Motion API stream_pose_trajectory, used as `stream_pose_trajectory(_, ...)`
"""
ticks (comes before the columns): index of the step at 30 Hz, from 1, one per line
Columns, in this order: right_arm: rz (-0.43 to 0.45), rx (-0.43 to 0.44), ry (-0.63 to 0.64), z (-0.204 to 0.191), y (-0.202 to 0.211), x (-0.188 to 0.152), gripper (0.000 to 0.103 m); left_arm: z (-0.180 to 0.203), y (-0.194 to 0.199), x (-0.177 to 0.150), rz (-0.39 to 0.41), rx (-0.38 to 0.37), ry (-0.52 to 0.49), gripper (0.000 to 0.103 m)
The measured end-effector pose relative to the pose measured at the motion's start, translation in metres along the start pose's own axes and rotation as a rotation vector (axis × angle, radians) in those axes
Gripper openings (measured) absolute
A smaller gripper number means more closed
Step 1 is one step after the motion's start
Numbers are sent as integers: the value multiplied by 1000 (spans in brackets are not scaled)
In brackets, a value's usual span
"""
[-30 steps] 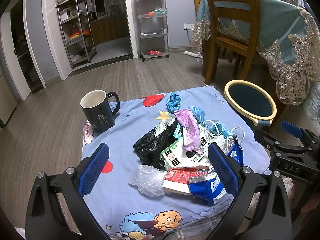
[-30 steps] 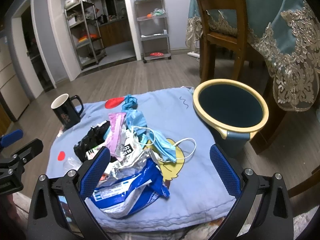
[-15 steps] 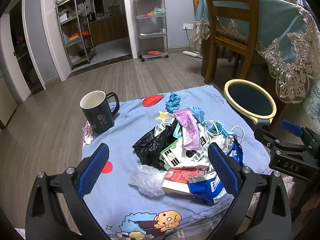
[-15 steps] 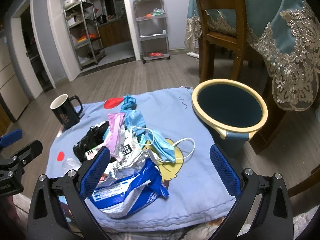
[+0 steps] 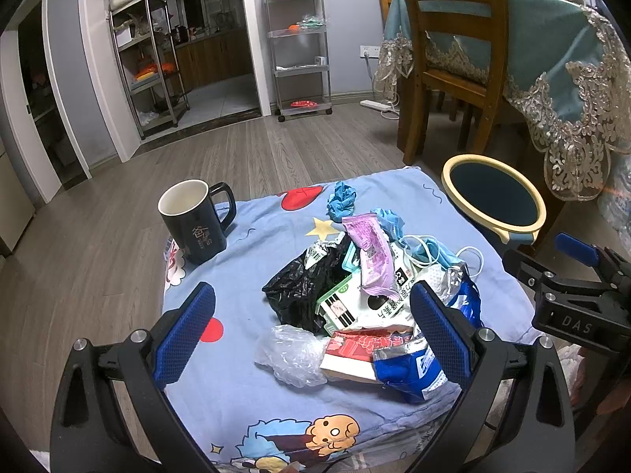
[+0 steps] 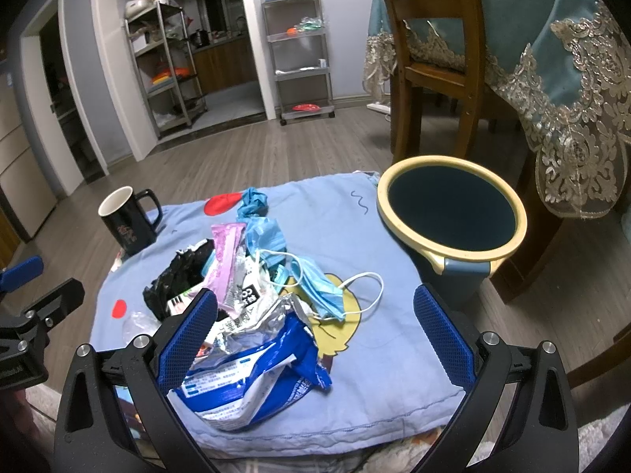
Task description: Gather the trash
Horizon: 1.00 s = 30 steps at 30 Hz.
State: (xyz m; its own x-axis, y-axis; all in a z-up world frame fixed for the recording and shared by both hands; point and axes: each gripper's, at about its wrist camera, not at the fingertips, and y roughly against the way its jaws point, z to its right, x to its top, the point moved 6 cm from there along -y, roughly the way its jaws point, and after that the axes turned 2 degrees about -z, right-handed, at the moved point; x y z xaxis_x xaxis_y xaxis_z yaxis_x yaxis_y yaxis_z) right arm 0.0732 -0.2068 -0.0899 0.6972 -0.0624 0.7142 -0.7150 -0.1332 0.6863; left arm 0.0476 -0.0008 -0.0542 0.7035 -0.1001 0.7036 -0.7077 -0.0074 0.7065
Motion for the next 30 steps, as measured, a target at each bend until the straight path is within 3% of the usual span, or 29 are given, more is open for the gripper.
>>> stream_pose_trajectory(30, -13, -24, -35, 11, 0, 3, 99, -8, 3, 9, 14, -26, -5, 97)
